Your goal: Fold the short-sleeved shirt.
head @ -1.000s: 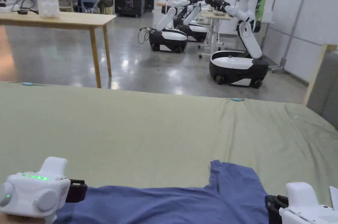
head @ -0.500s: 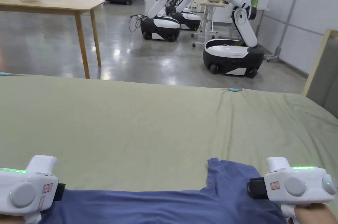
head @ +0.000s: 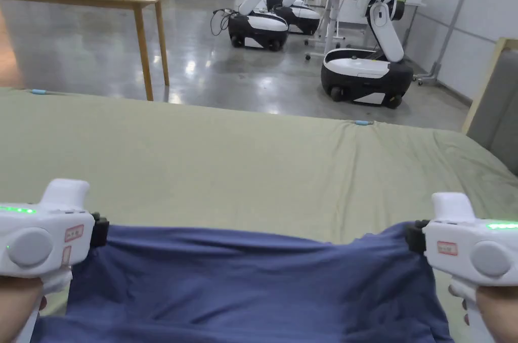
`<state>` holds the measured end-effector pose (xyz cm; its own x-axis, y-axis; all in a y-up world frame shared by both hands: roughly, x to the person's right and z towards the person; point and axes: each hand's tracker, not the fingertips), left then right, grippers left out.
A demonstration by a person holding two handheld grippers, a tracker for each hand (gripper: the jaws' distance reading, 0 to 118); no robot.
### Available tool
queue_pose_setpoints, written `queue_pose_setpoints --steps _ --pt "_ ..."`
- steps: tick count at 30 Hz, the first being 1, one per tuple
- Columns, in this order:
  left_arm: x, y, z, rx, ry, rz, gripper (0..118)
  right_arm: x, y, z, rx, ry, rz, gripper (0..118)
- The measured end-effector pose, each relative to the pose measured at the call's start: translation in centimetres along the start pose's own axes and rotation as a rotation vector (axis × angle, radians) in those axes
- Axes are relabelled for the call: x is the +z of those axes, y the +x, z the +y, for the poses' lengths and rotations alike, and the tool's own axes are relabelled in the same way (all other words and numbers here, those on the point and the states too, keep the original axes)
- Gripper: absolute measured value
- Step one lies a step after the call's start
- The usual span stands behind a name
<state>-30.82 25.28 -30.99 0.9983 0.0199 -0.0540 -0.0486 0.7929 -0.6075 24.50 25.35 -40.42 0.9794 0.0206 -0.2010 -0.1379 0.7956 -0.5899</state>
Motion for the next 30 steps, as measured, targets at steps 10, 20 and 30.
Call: queue_pose_setpoints --steps 10,20,30 --pt "10.8 -3.1 -11.6 -0.03 -0.071 0.0 1 11.8 -1.8 -12.6 0.168 0.001 0.043 1" --pt "11.6 -0.2 -14.1 -0.138 -0.064 0.068 117 13.2 -3.5 -14.8 0.186 0.002 0.033 109" --pt "12.8 7.2 -8.7 -0.048 0.278 0.072 104 15.8 -11.5 -8.4 -0.001 0.359 0.063 66"
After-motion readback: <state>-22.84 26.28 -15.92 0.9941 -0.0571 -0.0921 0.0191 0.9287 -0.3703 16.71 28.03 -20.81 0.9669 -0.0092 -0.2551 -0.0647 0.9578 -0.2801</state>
